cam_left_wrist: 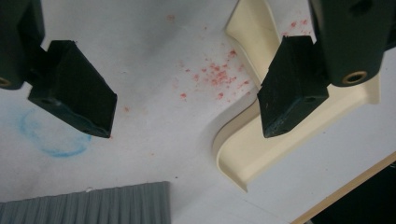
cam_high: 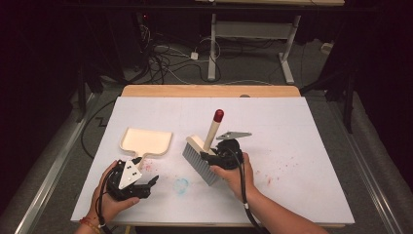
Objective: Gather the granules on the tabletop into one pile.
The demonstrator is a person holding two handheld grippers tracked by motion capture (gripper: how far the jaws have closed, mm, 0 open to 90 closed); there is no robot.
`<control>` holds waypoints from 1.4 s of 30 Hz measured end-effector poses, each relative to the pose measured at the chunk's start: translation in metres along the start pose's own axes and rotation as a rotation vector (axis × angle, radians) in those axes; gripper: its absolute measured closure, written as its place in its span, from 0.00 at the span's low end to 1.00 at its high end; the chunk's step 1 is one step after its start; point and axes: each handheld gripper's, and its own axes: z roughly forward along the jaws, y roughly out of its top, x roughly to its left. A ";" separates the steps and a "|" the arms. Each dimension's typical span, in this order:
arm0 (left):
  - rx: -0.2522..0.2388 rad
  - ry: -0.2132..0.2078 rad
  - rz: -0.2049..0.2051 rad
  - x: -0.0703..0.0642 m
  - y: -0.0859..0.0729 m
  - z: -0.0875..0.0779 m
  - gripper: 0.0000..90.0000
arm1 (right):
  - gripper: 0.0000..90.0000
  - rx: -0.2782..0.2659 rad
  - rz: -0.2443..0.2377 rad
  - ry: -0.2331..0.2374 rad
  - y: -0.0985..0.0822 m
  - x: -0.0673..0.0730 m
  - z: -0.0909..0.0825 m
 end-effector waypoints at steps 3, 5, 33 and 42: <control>0.001 0.002 0.001 0.000 0.000 0.000 0.21 | 0.75 0.000 0.039 -0.006 -0.005 -0.009 -0.010; 0.001 0.001 0.002 0.000 0.000 0.000 0.21 | 0.75 -0.003 0.041 -0.011 -0.006 -0.010 -0.012; 0.026 -0.007 0.028 -0.004 0.002 0.004 0.21 | 0.75 -0.030 -0.239 -0.307 -0.008 -0.054 -0.090; 0.029 -0.010 0.031 -0.004 0.001 0.004 0.21 | 0.75 0.016 -0.278 -0.316 -0.015 -0.046 -0.065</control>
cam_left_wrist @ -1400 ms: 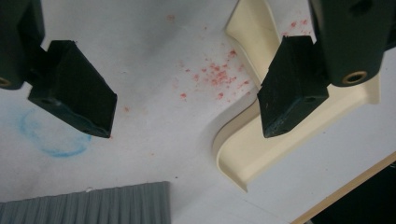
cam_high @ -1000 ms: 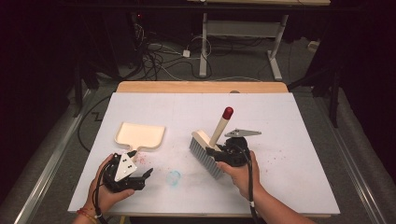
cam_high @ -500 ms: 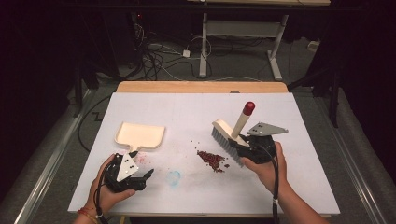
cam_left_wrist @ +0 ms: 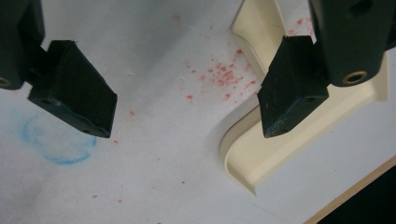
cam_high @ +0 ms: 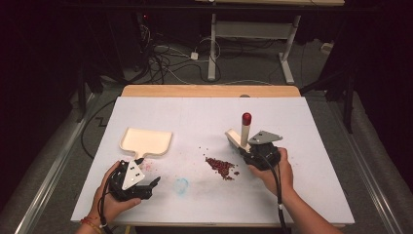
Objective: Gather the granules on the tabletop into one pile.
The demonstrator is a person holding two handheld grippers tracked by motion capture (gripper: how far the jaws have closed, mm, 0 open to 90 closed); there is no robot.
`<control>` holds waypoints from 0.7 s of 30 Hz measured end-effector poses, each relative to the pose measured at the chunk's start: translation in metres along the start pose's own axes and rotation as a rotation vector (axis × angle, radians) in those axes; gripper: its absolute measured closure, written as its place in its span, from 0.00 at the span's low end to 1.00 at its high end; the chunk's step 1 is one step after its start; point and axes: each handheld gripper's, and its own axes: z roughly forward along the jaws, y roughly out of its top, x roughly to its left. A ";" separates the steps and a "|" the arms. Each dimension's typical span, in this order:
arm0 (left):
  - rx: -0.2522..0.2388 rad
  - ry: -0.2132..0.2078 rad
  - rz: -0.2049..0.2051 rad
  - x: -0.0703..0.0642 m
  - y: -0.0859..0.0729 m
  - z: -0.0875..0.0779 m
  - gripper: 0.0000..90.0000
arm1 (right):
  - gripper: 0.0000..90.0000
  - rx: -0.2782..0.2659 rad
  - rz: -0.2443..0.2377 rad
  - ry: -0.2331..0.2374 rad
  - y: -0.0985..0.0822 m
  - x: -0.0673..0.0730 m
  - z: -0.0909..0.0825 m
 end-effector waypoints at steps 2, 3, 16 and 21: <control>0.006 -0.001 0.007 0.000 0.000 0.000 0.21 | 0.75 -0.005 -0.025 0.006 0.002 0.015 0.003; 0.006 -0.001 0.007 0.000 0.000 0.000 0.21 | 0.75 -0.007 -0.036 0.004 0.003 0.020 0.003; 0.006 -0.006 0.005 -0.001 0.000 0.001 0.21 | 0.75 -0.067 -0.084 0.046 0.016 0.038 0.002; 0.014 -0.010 0.009 -0.001 0.000 0.002 0.21 | 0.75 -0.176 -0.175 0.100 0.023 0.016 0.007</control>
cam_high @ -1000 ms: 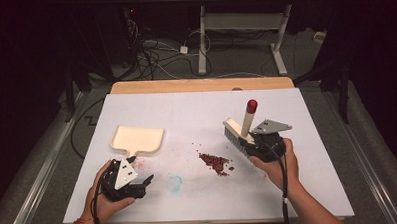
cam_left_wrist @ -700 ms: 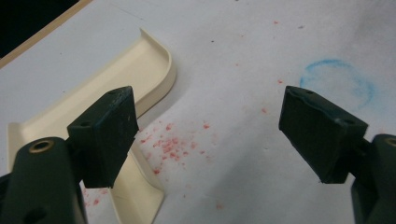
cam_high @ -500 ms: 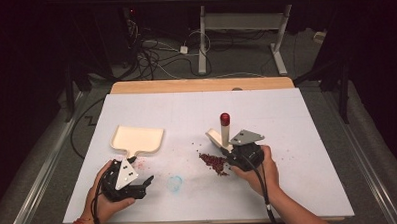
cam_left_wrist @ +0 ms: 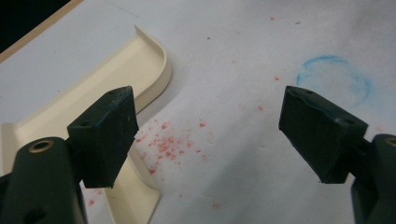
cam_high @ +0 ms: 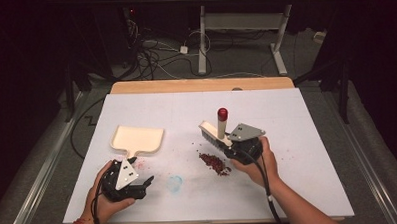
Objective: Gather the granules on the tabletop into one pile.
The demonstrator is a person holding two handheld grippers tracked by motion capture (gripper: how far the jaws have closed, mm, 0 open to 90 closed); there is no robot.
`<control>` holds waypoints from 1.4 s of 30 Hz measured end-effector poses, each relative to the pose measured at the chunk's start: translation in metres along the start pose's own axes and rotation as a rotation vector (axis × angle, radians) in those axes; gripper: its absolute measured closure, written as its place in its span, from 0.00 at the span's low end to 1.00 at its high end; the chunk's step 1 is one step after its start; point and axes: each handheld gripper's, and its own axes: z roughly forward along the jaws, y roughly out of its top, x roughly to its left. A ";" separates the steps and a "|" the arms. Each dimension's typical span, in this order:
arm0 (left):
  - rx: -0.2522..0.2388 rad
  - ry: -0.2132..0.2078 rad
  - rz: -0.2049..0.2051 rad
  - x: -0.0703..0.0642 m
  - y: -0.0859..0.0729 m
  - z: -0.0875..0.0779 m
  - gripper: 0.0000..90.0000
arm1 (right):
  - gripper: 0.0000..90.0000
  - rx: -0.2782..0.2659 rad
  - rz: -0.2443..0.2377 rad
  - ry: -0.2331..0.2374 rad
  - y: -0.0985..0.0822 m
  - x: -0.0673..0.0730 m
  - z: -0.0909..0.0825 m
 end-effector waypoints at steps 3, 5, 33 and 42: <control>0.009 -0.005 0.004 0.000 0.001 0.003 0.21 | 0.75 -0.063 -0.114 0.110 0.001 -0.026 0.016; 0.014 -0.007 0.007 0.000 0.001 0.004 0.21 | 0.75 -0.058 -0.133 0.122 0.002 -0.031 0.022; 0.044 -0.015 0.016 -0.003 -0.001 0.006 0.21 | 0.75 -0.047 -0.397 0.507 -0.014 -0.033 0.030; 0.056 -0.028 0.030 -0.006 0.001 0.010 0.21 | 0.75 -0.082 -0.357 0.447 -0.022 -0.037 0.012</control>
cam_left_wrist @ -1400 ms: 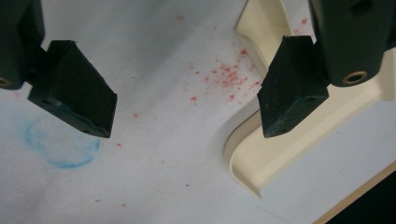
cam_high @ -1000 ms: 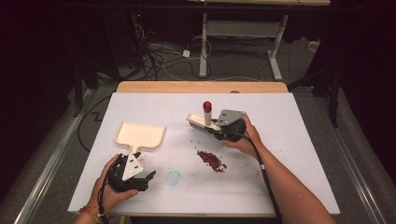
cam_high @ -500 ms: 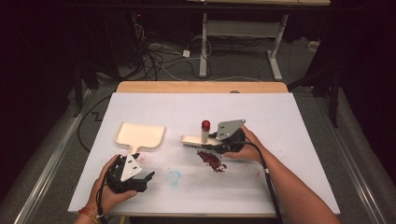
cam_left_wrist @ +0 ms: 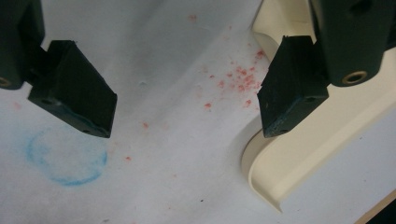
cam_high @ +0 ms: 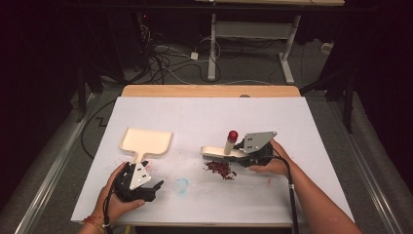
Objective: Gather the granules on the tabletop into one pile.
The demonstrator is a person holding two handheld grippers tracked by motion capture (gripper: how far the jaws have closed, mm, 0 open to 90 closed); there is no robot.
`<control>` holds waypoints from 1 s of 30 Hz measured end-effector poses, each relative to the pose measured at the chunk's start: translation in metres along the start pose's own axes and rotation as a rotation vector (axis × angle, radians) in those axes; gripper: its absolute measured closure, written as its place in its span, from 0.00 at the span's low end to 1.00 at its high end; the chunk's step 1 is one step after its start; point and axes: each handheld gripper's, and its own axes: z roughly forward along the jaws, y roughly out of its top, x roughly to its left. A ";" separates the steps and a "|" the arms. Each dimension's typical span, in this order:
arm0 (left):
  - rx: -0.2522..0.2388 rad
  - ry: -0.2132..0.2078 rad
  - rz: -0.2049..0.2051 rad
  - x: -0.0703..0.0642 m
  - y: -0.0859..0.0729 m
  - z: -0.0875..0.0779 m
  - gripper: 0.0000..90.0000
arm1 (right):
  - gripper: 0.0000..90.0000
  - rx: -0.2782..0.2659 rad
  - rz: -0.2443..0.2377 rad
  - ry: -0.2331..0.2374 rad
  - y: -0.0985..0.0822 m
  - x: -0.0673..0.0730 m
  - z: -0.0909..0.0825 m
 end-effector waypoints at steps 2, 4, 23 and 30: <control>-0.003 0.000 0.000 0.000 0.000 0.000 0.21 | 0.75 -0.022 0.016 -0.022 0.000 -0.001 -0.004; -0.001 -0.001 0.005 0.000 0.000 -0.001 0.21 | 0.75 -0.042 0.031 -0.049 0.001 0.001 -0.010; -0.031 0.010 0.005 0.002 0.000 -0.006 0.21 | 0.75 -0.031 0.068 0.082 0.019 0.062 -0.031; -0.025 0.003 0.007 0.002 0.000 -0.004 0.21 | 0.75 0.012 0.074 0.116 0.017 0.060 -0.005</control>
